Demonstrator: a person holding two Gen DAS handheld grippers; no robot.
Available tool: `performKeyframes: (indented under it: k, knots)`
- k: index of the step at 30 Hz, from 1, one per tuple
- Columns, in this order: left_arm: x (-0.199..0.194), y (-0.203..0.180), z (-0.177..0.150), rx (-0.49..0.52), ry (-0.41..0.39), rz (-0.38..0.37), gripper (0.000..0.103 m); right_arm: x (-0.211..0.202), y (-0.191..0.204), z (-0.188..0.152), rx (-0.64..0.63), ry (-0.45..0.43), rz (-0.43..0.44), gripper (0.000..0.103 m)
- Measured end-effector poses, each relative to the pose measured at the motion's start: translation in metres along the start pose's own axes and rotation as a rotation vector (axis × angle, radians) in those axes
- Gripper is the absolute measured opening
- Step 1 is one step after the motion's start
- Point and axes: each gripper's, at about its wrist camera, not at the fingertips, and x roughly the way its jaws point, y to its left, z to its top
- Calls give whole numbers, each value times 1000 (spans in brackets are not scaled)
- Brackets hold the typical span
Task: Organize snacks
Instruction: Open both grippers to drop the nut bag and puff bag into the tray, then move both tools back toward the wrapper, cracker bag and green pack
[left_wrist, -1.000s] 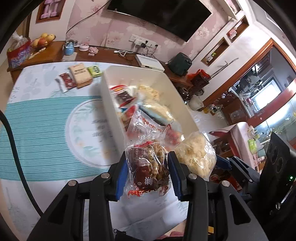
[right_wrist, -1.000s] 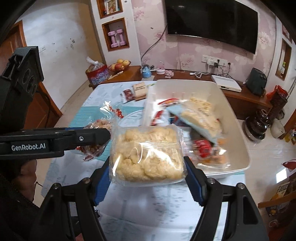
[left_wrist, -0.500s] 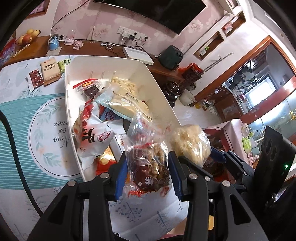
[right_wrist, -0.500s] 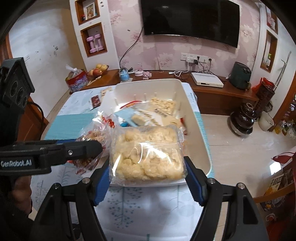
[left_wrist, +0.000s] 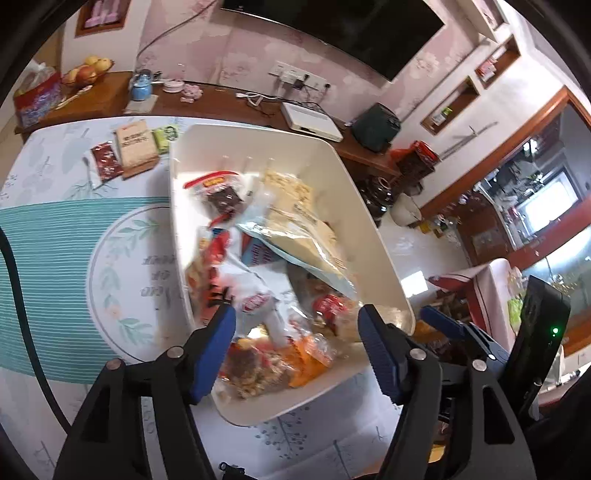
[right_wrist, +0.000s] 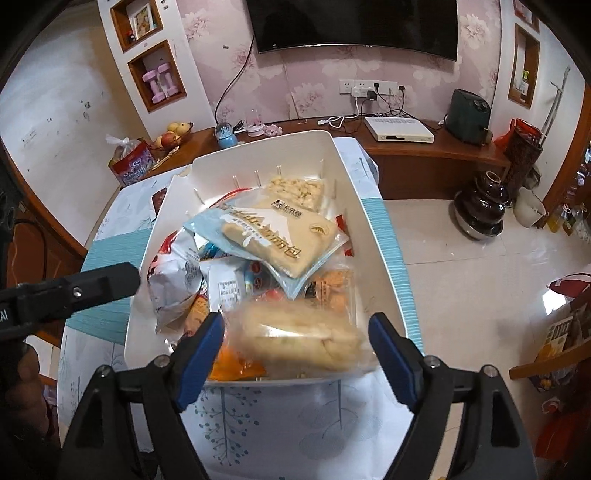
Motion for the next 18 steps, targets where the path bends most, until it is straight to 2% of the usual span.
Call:
performKeyframes:
  k: [5, 11, 18]
  knots:
    - [-11, 17, 10, -22, -37, 43, 73, 3, 0, 6, -13, -13, -1, 90]
    - [-28, 47, 29, -73, -106, 98, 74, 2, 7, 20, -52, -33, -4, 90]
    - [-37, 87, 65, -116, -148, 194, 75, 1, 24, 55, -101, -27, 13, 90]
